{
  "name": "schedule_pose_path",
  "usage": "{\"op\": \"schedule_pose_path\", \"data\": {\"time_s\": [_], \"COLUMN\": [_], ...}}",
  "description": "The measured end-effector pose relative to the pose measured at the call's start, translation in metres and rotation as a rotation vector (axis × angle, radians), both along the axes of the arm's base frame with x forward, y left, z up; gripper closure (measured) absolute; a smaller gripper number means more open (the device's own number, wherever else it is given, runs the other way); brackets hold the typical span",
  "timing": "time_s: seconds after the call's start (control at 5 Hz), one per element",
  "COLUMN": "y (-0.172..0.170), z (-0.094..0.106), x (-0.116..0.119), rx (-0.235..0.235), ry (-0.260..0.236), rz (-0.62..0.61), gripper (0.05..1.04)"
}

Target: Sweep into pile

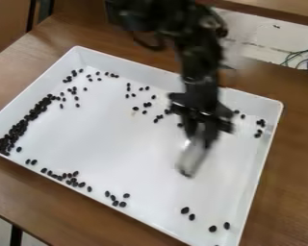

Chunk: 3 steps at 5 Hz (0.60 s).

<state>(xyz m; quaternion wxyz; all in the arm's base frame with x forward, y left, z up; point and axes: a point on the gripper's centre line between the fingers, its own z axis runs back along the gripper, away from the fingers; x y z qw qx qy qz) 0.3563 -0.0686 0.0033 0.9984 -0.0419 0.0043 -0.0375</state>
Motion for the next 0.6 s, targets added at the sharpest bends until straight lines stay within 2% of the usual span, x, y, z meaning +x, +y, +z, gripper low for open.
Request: {"op": "schedule_pose_path", "data": {"time_s": [0.4, 0.6], "y": [0.097, 0.147], "z": [-0.003, -0.003], "x": [-0.019, -0.039], "rx": [0.099, 0.124], "ry": [0.028, 0.033], "rz": [0.113, 0.179], "gripper": [0.737, 0.737]}}
